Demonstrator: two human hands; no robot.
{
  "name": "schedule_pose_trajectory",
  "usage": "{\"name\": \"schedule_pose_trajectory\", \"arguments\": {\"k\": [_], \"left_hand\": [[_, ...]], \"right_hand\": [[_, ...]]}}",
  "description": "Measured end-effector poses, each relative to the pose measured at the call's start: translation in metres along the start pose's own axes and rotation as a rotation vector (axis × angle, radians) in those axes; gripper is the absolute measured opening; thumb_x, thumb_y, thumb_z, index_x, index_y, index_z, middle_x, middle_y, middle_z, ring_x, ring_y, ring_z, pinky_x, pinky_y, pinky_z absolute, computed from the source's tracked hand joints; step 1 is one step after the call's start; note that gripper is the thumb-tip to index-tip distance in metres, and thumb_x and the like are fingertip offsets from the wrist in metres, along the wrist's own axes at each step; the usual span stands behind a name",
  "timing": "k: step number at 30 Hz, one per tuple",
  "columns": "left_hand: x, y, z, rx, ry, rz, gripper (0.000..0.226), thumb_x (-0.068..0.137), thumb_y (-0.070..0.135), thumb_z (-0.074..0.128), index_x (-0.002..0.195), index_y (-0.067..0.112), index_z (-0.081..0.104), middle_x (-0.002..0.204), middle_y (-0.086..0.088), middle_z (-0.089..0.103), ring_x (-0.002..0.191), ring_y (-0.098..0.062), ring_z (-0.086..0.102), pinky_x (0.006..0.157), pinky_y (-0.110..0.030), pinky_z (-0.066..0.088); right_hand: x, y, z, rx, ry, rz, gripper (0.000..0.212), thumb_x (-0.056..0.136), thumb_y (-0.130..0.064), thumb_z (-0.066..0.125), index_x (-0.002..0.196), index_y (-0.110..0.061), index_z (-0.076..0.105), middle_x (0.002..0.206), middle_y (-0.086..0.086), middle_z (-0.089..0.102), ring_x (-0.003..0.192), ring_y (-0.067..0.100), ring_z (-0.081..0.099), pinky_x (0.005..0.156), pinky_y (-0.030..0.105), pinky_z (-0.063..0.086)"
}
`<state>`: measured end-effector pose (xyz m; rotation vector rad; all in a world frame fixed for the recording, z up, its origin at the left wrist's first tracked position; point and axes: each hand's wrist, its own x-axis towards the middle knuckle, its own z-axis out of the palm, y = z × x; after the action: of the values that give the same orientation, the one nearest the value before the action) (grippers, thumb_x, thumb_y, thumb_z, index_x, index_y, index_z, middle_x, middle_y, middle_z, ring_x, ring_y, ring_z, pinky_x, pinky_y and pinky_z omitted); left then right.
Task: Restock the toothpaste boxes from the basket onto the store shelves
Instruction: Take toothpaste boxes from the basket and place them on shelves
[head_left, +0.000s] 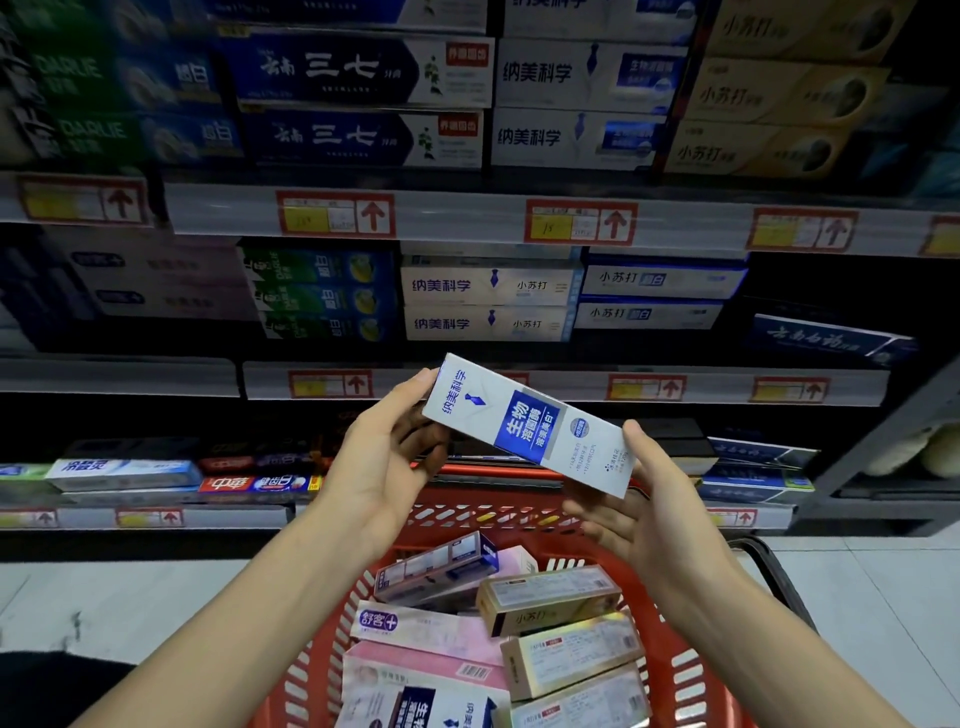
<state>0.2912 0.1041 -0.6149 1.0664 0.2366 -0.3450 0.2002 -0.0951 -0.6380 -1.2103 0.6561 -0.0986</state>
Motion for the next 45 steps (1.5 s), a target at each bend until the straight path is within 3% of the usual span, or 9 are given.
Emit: {"name": "schedule_pose_trajectory", "arguments": {"k": [4, 9, 16, 20, 25, 31, 35, 41, 45], "left_hand": [[-0.005, 0.002, -0.006, 0.004, -0.007, 0.011, 0.024, 0.095, 0.029, 0.069, 0.076, 0.026, 0.083, 0.088, 0.0, 0.076, 0.072, -0.01, 0.057, 0.068, -0.027, 0.04], [-0.003, 0.005, -0.009, 0.014, 0.004, 0.024, 0.011, 0.098, 0.028, 0.066, 0.1, 0.024, 0.075, 0.092, 0.0, 0.078, 0.075, -0.011, 0.06, 0.07, -0.027, 0.041], [-0.002, 0.004, -0.006, 0.034, -0.025, 0.042, 0.019, 0.099, 0.026, 0.063, 0.113, 0.023, 0.075, 0.105, -0.001, 0.079, 0.085, -0.013, 0.066, 0.075, -0.03, 0.046], [-0.002, 0.003, -0.005, 0.022, -0.044, 0.065, 0.021, 0.099, 0.024, 0.062, 0.116, 0.024, 0.074, 0.102, -0.001, 0.079, 0.083, -0.012, 0.068, 0.075, -0.031, 0.048], [0.003, 0.003, -0.004, 0.103, -0.081, 0.187, 0.026, 0.102, 0.017, 0.057, 0.12, 0.025, 0.075, 0.115, -0.003, 0.078, 0.101, -0.02, 0.072, 0.091, -0.036, 0.052], [0.005, 0.021, 0.013, 0.184, -0.145, 0.359, 0.032, 0.105, 0.009, 0.053, 0.123, 0.027, 0.072, 0.119, 0.001, 0.077, 0.114, -0.019, 0.072, 0.093, -0.034, 0.051], [0.001, 0.038, 0.026, 0.164, -0.165, 0.424, 0.034, 0.105, 0.006, 0.052, 0.125, 0.025, 0.072, 0.121, 0.002, 0.076, 0.114, -0.019, 0.072, 0.095, -0.037, 0.052], [-0.001, 0.052, 0.042, 0.146, -0.181, 0.483, 0.037, 0.104, 0.006, 0.054, 0.131, 0.025, 0.07, 0.123, 0.002, 0.076, 0.117, -0.019, 0.07, 0.095, -0.037, 0.053], [0.001, 0.062, 0.06, 0.215, -0.152, 0.553, 0.032, 0.101, 0.011, 0.062, 0.123, 0.033, 0.072, 0.115, 0.009, 0.078, 0.11, -0.01, 0.072, 0.084, -0.026, 0.055]], "right_hand": [[-0.002, 0.001, 0.002, -0.004, -0.014, -0.006, 0.052, 0.094, -0.062, 0.06, 0.127, -0.022, 0.064, 0.103, 0.011, 0.08, 0.088, 0.029, 0.079, 0.078, 0.038, 0.058], [-0.006, -0.006, 0.005, 0.009, -0.02, -0.035, 0.051, 0.091, -0.061, 0.063, 0.124, -0.021, 0.065, 0.103, 0.01, 0.08, 0.09, 0.026, 0.079, 0.077, 0.035, 0.057], [-0.009, -0.02, 0.003, 0.046, 0.006, -0.107, 0.043, 0.093, -0.055, 0.065, 0.119, -0.022, 0.068, 0.102, 0.006, 0.081, 0.1, 0.028, 0.076, 0.086, 0.036, 0.056], [-0.01, -0.024, 0.001, 0.067, 0.002, -0.145, 0.04, 0.093, -0.053, 0.066, 0.119, -0.023, 0.068, 0.102, 0.007, 0.081, 0.099, 0.026, 0.077, 0.084, 0.035, 0.054], [-0.006, -0.033, 0.0, 0.163, -0.043, -0.186, 0.038, 0.092, -0.044, 0.068, 0.124, -0.023, 0.068, 0.111, 0.009, 0.079, 0.104, 0.024, 0.076, 0.088, 0.035, 0.053], [0.005, -0.07, 0.005, 0.286, -0.168, -0.345, 0.044, 0.09, -0.022, 0.063, 0.133, -0.019, 0.067, 0.126, 0.01, 0.074, 0.121, 0.024, 0.068, 0.104, 0.04, 0.052], [0.005, -0.093, 0.008, 0.314, -0.25, -0.432, 0.049, 0.09, -0.018, 0.06, 0.139, -0.017, 0.063, 0.129, 0.011, 0.072, 0.123, 0.026, 0.068, 0.104, 0.037, 0.056], [0.003, -0.116, 0.007, 0.247, -0.199, -0.503, 0.048, 0.093, -0.027, 0.066, 0.139, -0.017, 0.064, 0.127, 0.008, 0.074, 0.118, 0.024, 0.071, 0.106, 0.039, 0.05], [0.004, -0.134, 0.006, 0.116, -0.068, -0.574, 0.041, 0.087, -0.04, 0.073, 0.124, -0.021, 0.074, 0.11, 0.004, 0.079, 0.106, 0.022, 0.075, 0.091, 0.035, 0.06]]}}
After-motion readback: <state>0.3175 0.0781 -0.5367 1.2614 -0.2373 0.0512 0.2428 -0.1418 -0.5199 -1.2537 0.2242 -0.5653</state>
